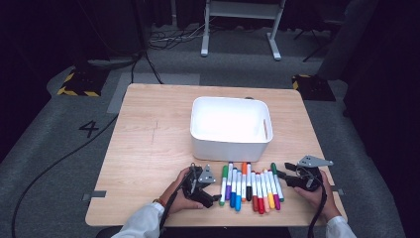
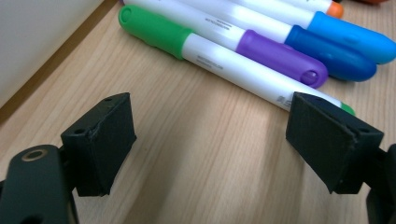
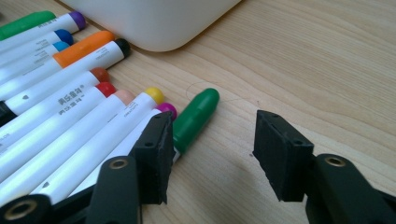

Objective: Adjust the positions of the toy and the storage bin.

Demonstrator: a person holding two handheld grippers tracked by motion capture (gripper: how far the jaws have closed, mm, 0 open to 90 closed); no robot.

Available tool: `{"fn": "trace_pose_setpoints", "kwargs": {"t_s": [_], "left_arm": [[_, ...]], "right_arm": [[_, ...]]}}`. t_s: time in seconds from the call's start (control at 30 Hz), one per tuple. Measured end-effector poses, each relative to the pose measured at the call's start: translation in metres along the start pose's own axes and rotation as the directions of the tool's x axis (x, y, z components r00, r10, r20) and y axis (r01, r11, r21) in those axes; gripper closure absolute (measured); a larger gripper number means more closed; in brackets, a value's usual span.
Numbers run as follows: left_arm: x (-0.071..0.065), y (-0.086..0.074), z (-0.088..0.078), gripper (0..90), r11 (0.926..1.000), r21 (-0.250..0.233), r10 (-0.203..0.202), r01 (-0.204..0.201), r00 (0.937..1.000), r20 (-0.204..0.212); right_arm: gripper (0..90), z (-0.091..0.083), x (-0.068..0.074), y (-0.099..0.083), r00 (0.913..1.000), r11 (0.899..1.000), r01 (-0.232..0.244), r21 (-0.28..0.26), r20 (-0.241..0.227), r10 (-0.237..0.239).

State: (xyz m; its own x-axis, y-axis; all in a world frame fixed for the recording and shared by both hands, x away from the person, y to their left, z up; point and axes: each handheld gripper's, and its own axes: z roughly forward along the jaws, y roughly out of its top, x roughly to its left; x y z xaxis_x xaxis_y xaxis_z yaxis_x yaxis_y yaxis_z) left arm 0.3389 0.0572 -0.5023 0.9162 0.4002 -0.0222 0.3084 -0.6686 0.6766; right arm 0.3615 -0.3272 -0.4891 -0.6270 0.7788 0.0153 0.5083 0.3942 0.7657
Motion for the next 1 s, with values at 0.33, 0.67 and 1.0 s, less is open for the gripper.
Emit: {"fn": "trace_pose_setpoints", "kwargs": {"t_s": [0.33,0.67,1.0], "left_arm": [[-0.002,0.011,0.011,15.4,0.9999,-0.008,0.005,-0.006,0.9999,-0.016],[0.009,-0.004,-0.004,15.4,0.9996,-0.006,-0.030,0.029,0.9993,-0.021],[0.022,-0.037,-0.034,15.2,0.9939,-0.012,-0.110,0.109,0.9885,-0.104]], "right_arm": [[42.7,0.003,0.006,0.002,0.9994,0.999,0.032,0.002,-0.016,-0.032],[61.3,0.008,0.000,-0.004,0.9992,0.998,0.040,0.050,-0.007,-0.040],[72.9,0.003,0.009,-0.006,0.9956,0.994,0.083,0.065,-0.048,-0.080]]}}
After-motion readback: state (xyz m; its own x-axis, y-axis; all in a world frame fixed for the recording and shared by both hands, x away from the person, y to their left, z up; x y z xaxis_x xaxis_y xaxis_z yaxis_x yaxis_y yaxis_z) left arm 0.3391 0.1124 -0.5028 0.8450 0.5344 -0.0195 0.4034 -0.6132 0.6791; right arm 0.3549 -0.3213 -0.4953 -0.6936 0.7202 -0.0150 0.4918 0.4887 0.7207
